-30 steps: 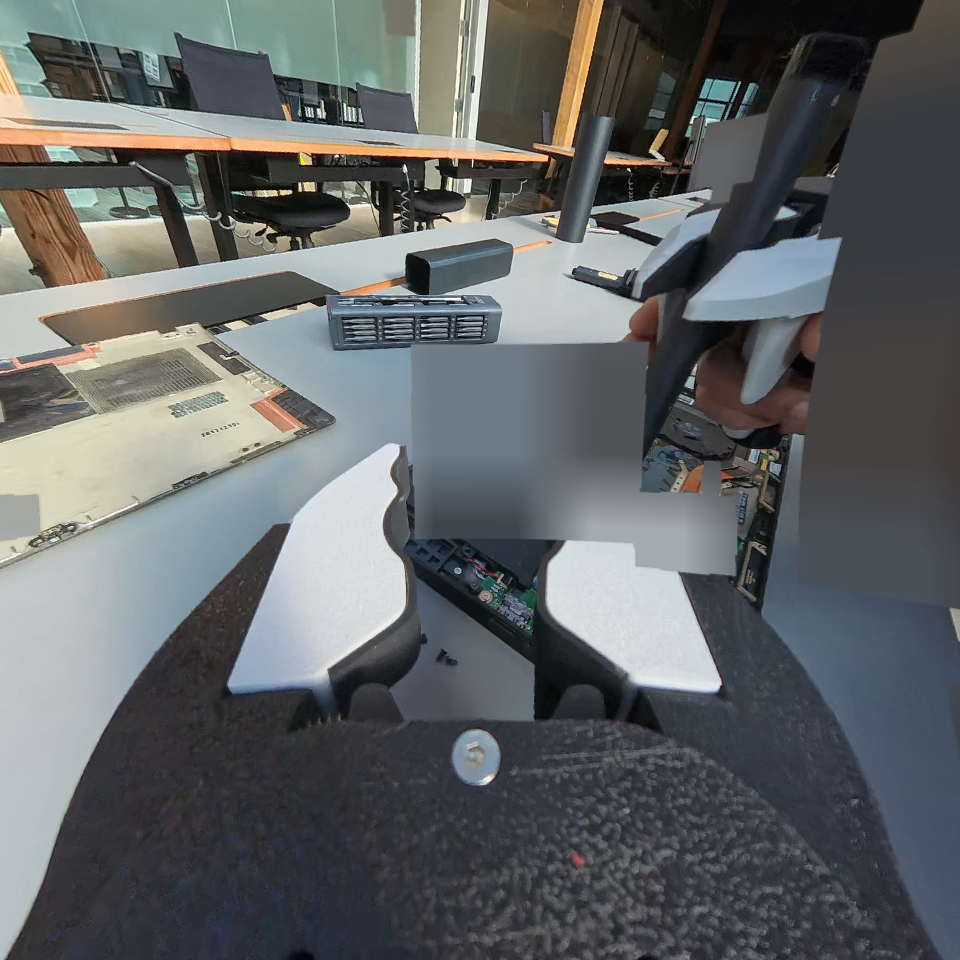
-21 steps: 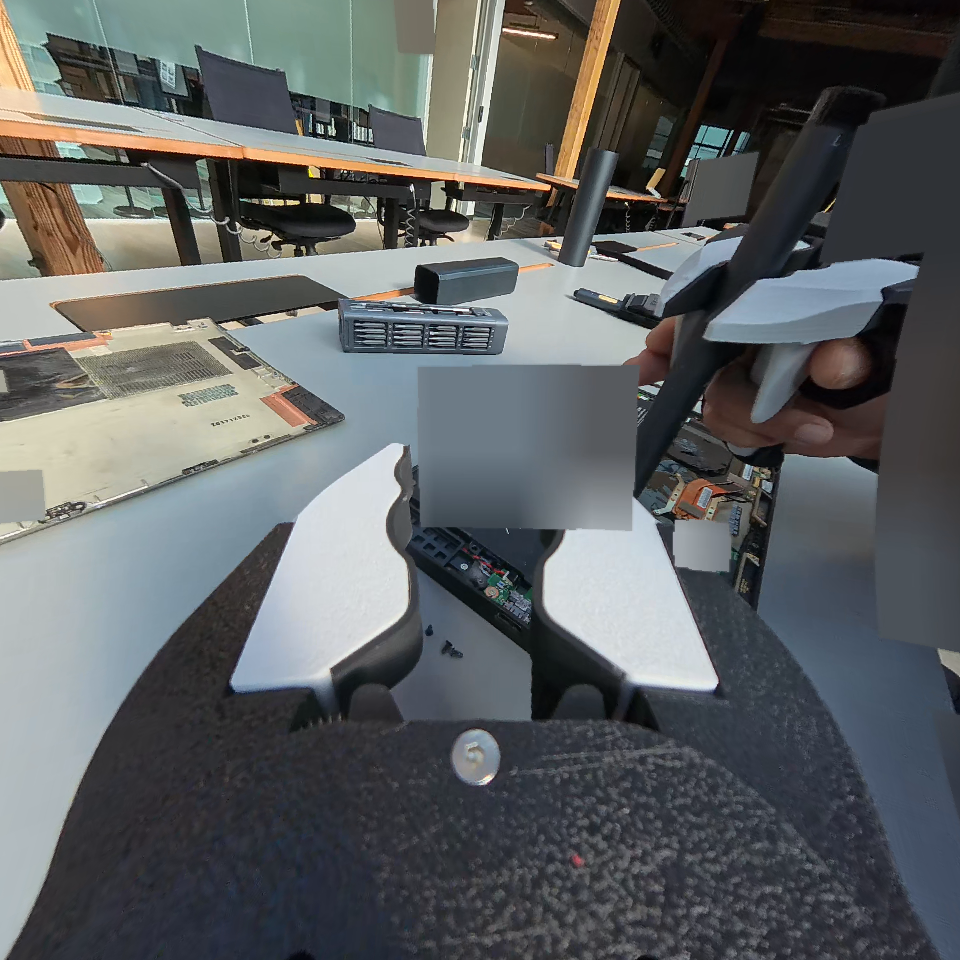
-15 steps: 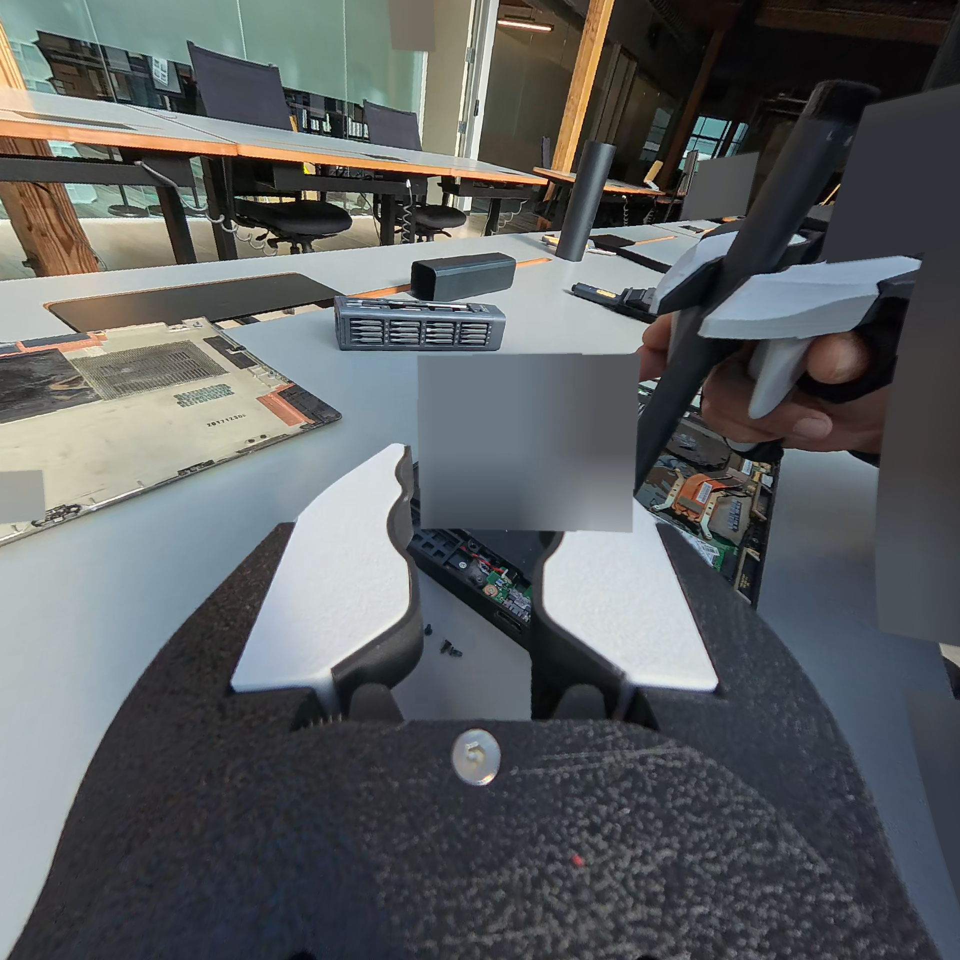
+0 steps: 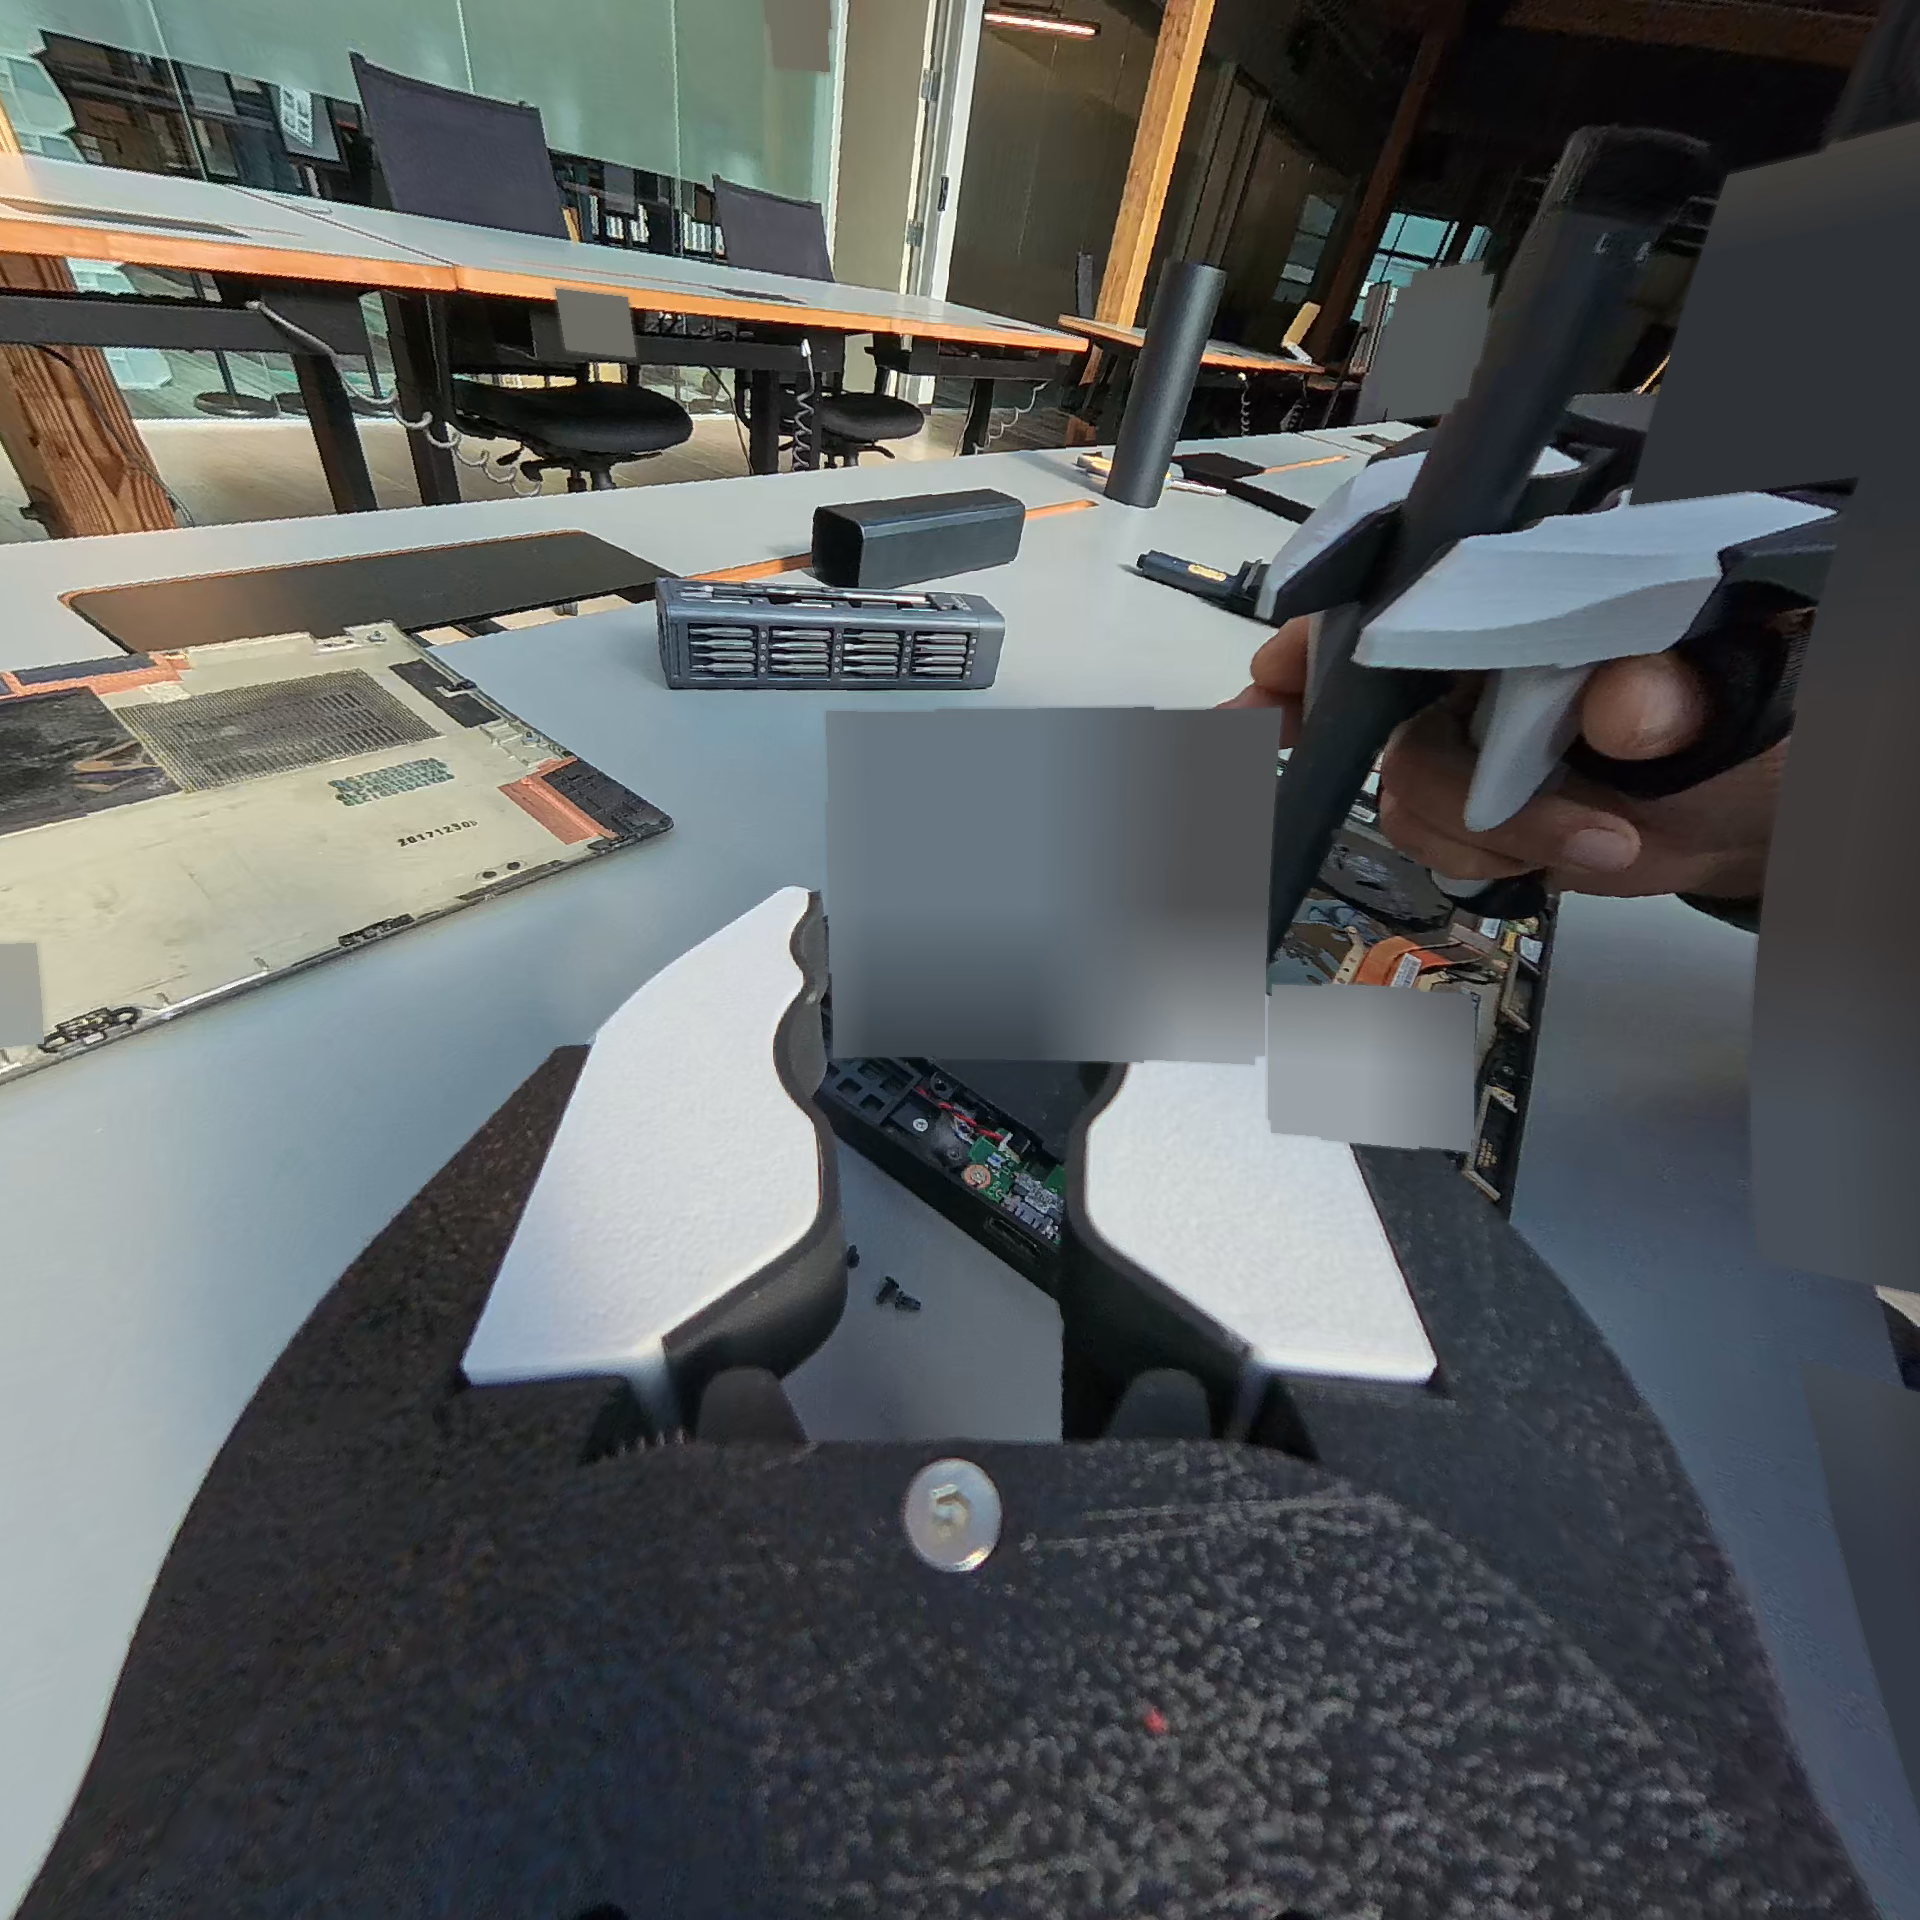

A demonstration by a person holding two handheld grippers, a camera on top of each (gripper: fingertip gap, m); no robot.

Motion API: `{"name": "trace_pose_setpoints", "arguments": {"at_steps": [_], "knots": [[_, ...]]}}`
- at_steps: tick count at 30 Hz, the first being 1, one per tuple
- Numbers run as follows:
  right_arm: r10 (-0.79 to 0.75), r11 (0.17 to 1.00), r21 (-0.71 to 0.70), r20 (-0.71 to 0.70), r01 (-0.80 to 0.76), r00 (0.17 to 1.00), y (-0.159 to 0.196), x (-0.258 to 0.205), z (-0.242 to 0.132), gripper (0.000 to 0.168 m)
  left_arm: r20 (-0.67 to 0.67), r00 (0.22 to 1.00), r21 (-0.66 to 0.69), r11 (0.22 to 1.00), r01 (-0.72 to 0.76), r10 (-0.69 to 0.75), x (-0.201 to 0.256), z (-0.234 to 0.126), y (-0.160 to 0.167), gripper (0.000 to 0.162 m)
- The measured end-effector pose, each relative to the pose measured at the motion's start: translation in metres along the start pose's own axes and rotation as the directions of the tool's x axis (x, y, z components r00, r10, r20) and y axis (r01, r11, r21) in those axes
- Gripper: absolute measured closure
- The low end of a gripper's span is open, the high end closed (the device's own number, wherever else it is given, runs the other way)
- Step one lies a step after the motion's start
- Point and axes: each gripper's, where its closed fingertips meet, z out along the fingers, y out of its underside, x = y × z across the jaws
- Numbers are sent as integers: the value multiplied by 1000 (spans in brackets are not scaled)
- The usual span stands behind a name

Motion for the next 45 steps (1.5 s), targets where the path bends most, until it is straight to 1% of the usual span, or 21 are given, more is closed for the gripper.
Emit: {"name": "trace_pose_setpoints", "arguments": {"at_steps": [7, 9, 13, 15, 17, 19, 21, 22, 23, 25, 28, 31, 34, 35, 39, 45], "knots": [[28, 999, 38, -22, -28, 999, -1, 3, 3, 153, -18, 1000, -6, 1000, -5, 5, 3, 1, 1, 119], [46, 998, 40, -37, -45, 998, -1, 6, 3, 153, -33, 999, -10, 1000, -14, 13, 6, 1, 2, 123], [55, 998, 37, -66, -52, 996, 0, 8, 1, 153, -71, 997, -28, 999, -37, 35, 14, 3, 5, 123], [55, 998, 20, -101, -53, 993, 0, 10, -1, 153, -96, 995, -37, 998, -45, 41, 19, 4, 6, 124], [55, 998, 1, -175, -55, 983, 2, 16, -3, 153, -119, 992, -56, 997, -51, 44, 24, 6, 9, 126], [51, 999, -5, -162, -52, 985, 2, 12, -3, 153, -164, 986, -79, 995, -56, 42, 32, 8, 13, 131], [20, 999, -28, -185, -25, 983, 3, 13, -3, 153, -214, 976, -114, 992, -59, 33, 42, 11, 17, 133], [35, 999, -32, -185, -42, 982, 3, 13, -4, 153, -237, 971, -135, 989, -68, 34, 47, 13, 20, 134], [58, 997, -31, -175, -64, 983, 3, 13, -4, 153, -273, 961, -162, 984, -80, 33, 55, 14, 23, 133], [80, 995, -37, -167, -88, 983, 4, 14, -5, 153, -305, 951, -216, 970, -113, 43, 65, 20, 30, 125], [87, 993, -66, -79, -93, 993, 4, 7, -5, 153, -367, 929, -243, 958, -151, 53, 79, 29, 30, 124], [75, 993, -90, 18, -73, 997, 4, 1, -3, 152, -428, 904, -240, 960, -141, 26, 83, 36, 22, 130], [49, 994, -106, 98, -39, 994, 5, -5, -3, 152, -477, 879, -200, 975, -101, -7, 80, 38, 7, 142], [41, 993, -115, 106, -29, 993, 5, -5, -2, 152, -497, 868, -191, 977, -93, -15, 79, 38, 4, 144], [34, 990, -137, 125, -17, 992, 5, -6, 1, 152, -547, 837, -186, 978, -98, -20, 80, 36, 4, 143], [24, 990, -139, 127, -6, 992, 5, -8, 4, 152, -538, 843, -191, 974, -123, 1, 79, 39, 10, 143]]}}
